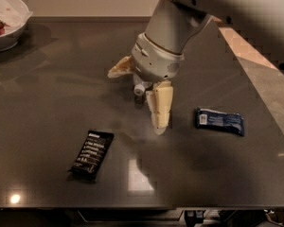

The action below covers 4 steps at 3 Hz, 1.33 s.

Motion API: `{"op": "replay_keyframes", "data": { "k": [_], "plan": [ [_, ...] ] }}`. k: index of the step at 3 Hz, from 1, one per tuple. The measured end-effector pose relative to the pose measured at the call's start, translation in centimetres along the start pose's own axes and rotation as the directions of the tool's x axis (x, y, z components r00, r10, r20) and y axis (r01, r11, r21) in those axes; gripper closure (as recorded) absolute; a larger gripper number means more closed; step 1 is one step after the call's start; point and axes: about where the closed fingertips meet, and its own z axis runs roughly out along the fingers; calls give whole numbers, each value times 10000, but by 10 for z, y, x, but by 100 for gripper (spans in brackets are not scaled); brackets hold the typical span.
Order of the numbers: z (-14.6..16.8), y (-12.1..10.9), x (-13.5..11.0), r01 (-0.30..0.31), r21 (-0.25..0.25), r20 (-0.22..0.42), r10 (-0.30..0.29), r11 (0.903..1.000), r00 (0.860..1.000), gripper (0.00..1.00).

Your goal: Move rxbar chocolate near rxbar blueberry

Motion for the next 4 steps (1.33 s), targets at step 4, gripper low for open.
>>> {"op": "replay_keyframes", "data": {
  "k": [4],
  "plan": [
    [87,-6,-72,3335,-2045,-23,-3411,9203,9400,0]
  ]
}}
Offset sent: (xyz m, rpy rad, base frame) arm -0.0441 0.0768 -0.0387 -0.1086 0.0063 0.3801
